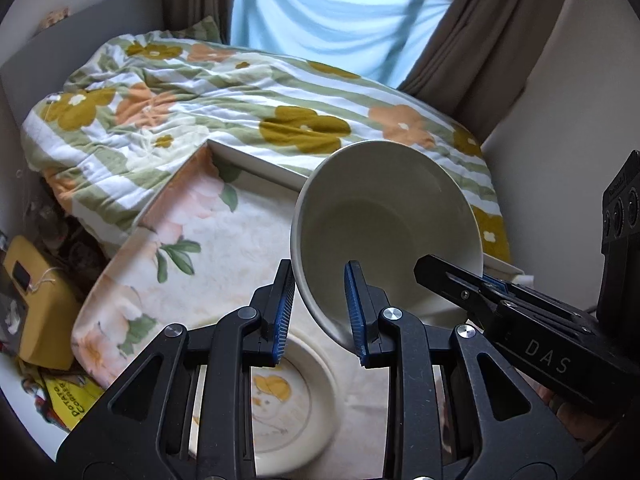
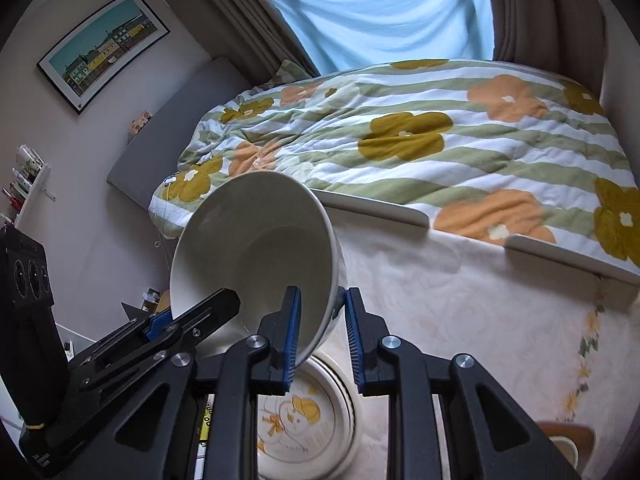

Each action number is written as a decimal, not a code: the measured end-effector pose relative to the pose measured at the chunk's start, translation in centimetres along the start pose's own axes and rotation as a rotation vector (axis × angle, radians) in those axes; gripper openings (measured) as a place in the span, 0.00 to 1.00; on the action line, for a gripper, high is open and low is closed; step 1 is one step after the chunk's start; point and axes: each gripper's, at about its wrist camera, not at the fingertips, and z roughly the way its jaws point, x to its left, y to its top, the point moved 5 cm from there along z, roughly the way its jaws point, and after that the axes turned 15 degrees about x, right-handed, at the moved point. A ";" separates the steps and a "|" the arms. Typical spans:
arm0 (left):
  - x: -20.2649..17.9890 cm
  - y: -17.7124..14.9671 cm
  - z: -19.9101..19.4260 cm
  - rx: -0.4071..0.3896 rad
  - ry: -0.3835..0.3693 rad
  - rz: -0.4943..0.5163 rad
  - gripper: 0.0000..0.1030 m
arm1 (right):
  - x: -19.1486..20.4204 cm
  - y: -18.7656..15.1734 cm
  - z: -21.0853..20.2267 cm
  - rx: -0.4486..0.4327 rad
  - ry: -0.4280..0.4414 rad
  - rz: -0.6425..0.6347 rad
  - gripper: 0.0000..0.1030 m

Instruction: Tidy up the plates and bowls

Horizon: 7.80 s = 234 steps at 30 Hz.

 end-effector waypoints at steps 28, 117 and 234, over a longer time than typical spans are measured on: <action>-18.8 -15.1 8.6 0.345 -0.082 0.337 0.22 | -15.9 -18.6 -6.3 0.019 -0.144 0.349 0.20; -15.0 -15.7 13.9 0.518 0.158 0.673 0.89 | -19.5 -23.5 -3.7 0.324 -0.349 0.277 0.73; 9.1 -10.3 10.4 0.576 0.114 0.824 0.18 | 5.0 -14.3 12.1 0.401 -0.292 0.035 0.17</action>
